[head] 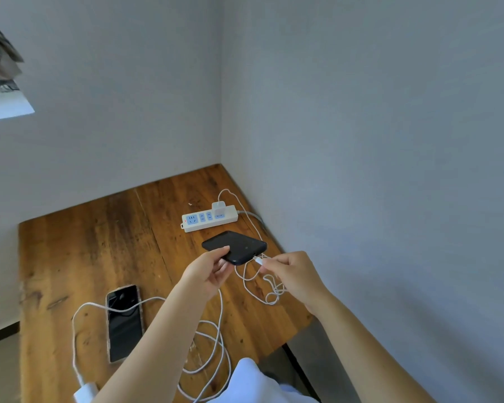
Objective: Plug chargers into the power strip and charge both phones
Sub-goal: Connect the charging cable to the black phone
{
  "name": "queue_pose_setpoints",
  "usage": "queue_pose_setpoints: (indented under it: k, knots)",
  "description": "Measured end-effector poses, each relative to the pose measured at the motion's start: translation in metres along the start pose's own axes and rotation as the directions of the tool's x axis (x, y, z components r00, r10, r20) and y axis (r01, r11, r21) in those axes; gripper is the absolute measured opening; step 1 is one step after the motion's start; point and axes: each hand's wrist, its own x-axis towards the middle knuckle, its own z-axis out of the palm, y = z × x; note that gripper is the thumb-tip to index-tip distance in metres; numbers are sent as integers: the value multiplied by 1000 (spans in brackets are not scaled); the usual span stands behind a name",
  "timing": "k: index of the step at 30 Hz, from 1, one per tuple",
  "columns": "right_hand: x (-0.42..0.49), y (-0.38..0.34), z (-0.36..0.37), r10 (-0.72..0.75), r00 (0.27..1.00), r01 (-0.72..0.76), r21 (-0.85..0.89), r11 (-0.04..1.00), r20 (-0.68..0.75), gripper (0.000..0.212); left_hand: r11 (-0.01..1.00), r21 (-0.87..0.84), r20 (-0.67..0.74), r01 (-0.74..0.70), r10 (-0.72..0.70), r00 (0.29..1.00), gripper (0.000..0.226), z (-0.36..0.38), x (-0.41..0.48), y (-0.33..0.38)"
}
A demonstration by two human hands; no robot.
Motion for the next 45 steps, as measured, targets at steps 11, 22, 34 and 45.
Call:
queue_pose_setpoints:
  k: [11,22,34,45]
  knots:
    - [26,-1,-9,2,998,-7,-81,997,-66,30,1000,30,-16,-6,7,1000,31,21,18,8]
    - [34,-4,0,-11,996,1,-106,994,-94,29,993,105,-36,-43,47,998,28,17,26,13]
    - [48,-4,7,36,997,-40,-58,998,-69,29,980,183,-45,-81,90,995,27,17,35,23]
    - [48,11,6,75,990,-74,-17,997,117,20,970,200,19,-139,138,990,29,20,35,19]
